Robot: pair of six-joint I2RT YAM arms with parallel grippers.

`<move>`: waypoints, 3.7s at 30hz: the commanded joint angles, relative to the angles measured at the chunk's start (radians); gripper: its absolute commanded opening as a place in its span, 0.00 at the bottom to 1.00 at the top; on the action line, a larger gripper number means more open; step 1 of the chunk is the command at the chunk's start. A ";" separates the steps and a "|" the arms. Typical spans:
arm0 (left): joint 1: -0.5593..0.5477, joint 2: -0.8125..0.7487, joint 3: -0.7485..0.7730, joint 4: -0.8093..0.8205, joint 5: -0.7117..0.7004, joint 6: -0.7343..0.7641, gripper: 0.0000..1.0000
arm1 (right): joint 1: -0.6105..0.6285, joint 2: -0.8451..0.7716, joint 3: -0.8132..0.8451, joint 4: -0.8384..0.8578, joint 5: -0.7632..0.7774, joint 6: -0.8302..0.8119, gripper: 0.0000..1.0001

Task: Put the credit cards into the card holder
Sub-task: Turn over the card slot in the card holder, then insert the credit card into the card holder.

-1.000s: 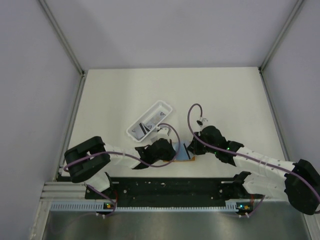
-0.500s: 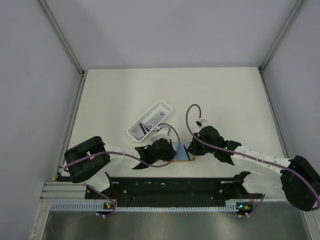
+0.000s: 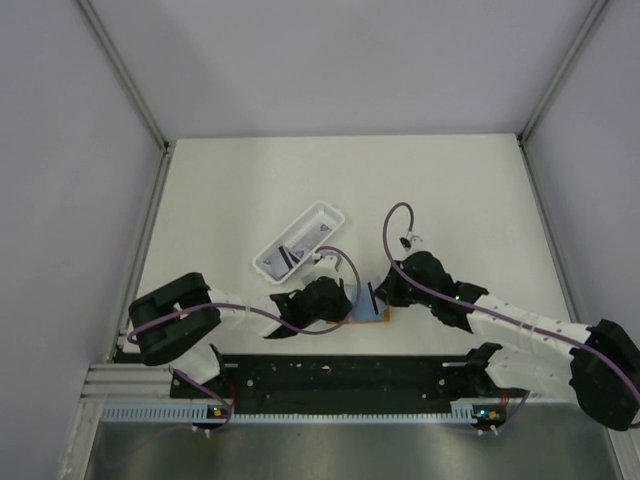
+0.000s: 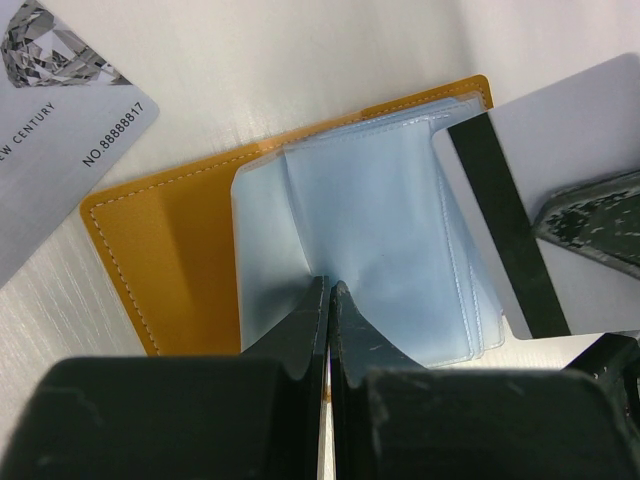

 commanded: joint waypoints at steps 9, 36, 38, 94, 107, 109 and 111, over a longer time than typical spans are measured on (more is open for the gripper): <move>0.003 0.030 -0.026 -0.155 0.007 0.020 0.00 | -0.007 -0.037 -0.019 0.002 0.039 0.054 0.00; 0.003 0.022 -0.023 -0.158 0.004 0.018 0.00 | -0.010 0.048 -0.008 0.065 -0.063 0.038 0.00; 0.003 0.016 -0.023 -0.161 0.006 0.017 0.00 | -0.010 0.049 -0.013 0.069 -0.074 0.038 0.00; 0.003 -0.386 -0.067 -0.303 -0.077 0.037 0.00 | 0.055 0.391 0.018 0.471 -0.249 0.108 0.00; 0.003 -0.283 -0.151 -0.224 -0.054 -0.002 0.00 | 0.053 0.338 -0.011 0.485 -0.234 0.104 0.00; 0.003 -0.283 -0.161 -0.223 -0.055 -0.005 0.00 | 0.055 0.325 -0.019 0.485 -0.218 0.104 0.00; 0.003 -0.286 -0.167 -0.224 -0.054 -0.008 0.00 | 0.053 0.315 -0.030 0.491 -0.197 0.107 0.00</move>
